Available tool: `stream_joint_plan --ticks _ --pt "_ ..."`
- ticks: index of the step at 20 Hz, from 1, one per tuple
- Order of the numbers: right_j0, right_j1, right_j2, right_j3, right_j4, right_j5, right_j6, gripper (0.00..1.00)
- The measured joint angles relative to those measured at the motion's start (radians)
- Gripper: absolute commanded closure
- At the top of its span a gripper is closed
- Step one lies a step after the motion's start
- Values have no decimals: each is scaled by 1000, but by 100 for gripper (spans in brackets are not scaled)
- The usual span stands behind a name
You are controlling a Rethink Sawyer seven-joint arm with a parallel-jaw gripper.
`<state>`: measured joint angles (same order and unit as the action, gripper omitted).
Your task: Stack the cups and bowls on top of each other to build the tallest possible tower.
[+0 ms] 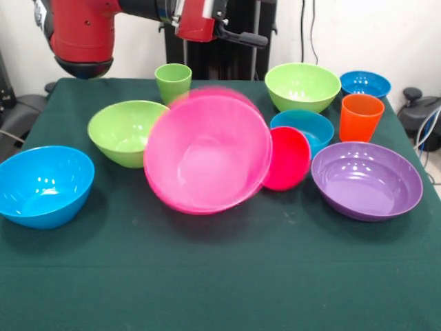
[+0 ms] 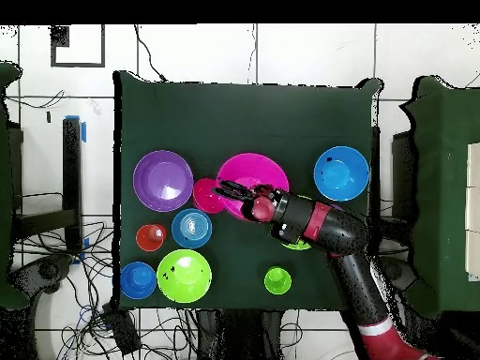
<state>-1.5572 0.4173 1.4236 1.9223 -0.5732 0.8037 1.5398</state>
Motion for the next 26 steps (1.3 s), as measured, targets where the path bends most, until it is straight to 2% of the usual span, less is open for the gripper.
stream_joint_plan --ticks 19,26 --pt "34 49 8 0 34 10 0 0" --pt "34 8 8 5 17 3 0 0"
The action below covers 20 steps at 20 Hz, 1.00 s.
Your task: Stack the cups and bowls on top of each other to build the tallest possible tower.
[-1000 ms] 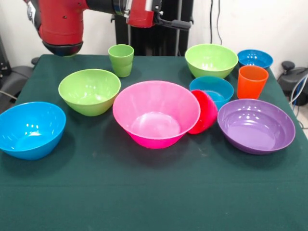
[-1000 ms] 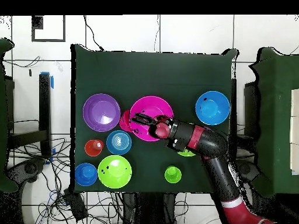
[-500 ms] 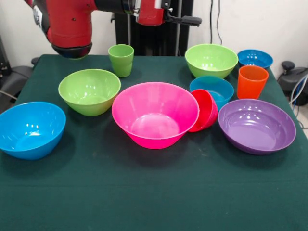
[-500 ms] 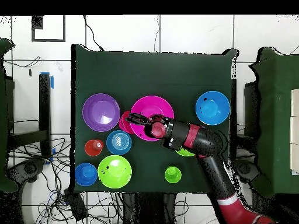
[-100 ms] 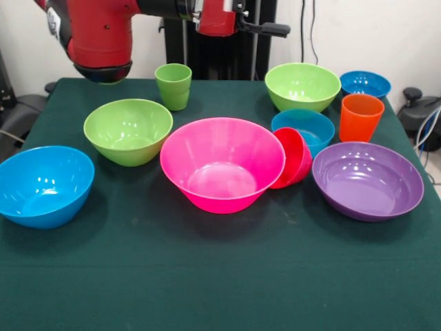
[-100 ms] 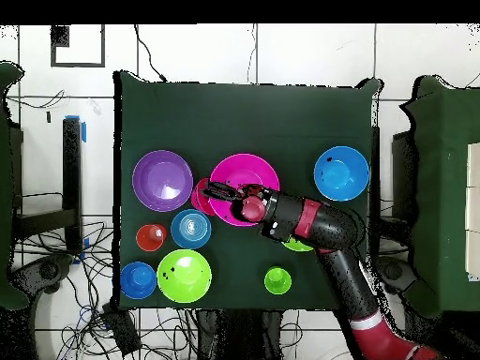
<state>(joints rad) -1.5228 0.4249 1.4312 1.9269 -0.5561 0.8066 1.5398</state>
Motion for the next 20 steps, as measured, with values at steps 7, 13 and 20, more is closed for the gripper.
stream_joint_plan --ticks 7,13,20 --pt "2 -202 -11 25 -94 -102 0 0" --pt "20 -381 -44 27 -139 -195 14 0" --pt "77 -631 -138 28 -169 -307 88 0"
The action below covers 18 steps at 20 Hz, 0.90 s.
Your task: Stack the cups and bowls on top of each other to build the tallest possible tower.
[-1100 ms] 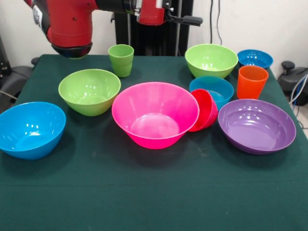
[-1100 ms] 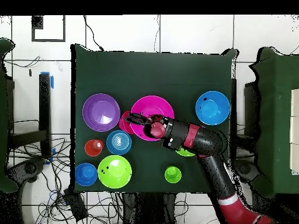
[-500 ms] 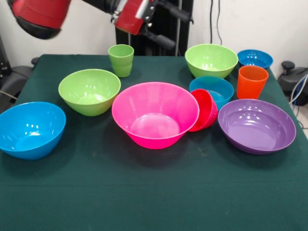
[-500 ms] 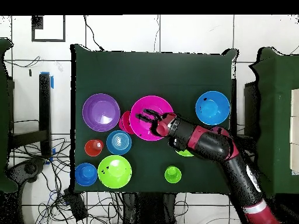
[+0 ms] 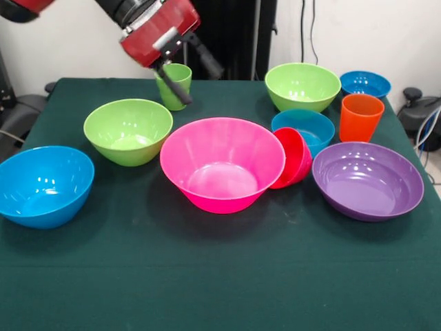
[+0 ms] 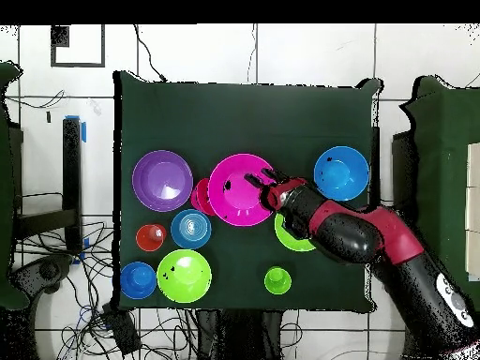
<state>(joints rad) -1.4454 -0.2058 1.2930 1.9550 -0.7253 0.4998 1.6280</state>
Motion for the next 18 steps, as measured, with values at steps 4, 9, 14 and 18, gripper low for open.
stream_joint_plan --ticks 4,9,14,18 --pt "46 -119 -66 1 -2 -59 74 0" --pt "113 -239 -156 2 -2 -138 177 0" --pt "201 -344 -277 3 -2 -230 276 0" --pt "284 -409 -395 3 -5 -291 322 0"
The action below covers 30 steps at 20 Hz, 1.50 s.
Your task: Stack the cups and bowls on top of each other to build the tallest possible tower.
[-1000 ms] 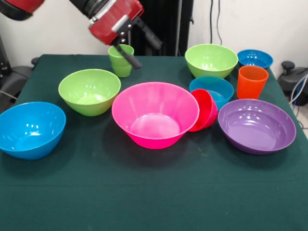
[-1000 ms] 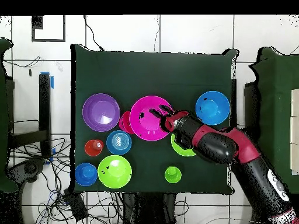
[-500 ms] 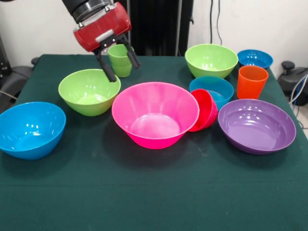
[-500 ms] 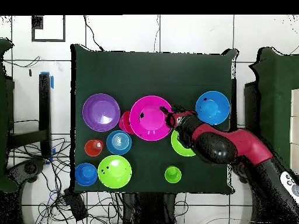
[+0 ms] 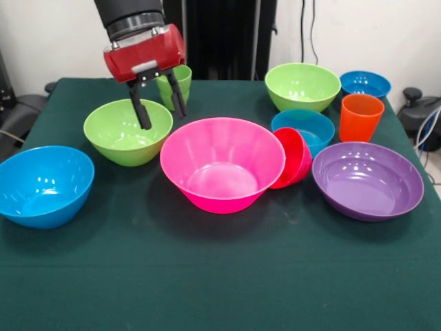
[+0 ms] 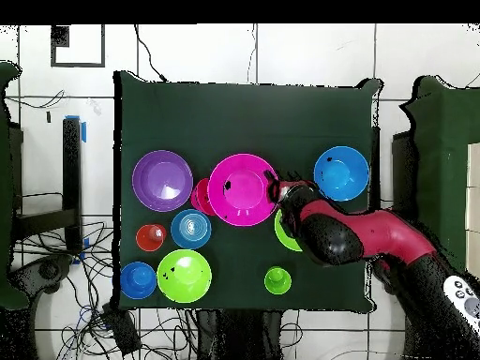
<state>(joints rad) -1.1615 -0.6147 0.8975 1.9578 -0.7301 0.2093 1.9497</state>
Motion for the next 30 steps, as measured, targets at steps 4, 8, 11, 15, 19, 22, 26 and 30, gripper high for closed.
stream_joint_plan --ticks 4,8,11,15,19,22,26,30 --pt "83 -55 -122 0 0 -41 17 0" --pt "117 -80 -187 0 1 -57 17 0" --pt "135 -85 -241 -1 2 -86 17 0" --pt "138 -79 -278 -8 1 -106 17 0" --pt "126 -64 -296 -23 1 -110 17 0" --pt "115 -44 -297 -39 1 -110 17 0" --pt "114 -25 -303 -57 1 -111 17 0" --pt "118 -9 -312 -70 1 -112 17 0"
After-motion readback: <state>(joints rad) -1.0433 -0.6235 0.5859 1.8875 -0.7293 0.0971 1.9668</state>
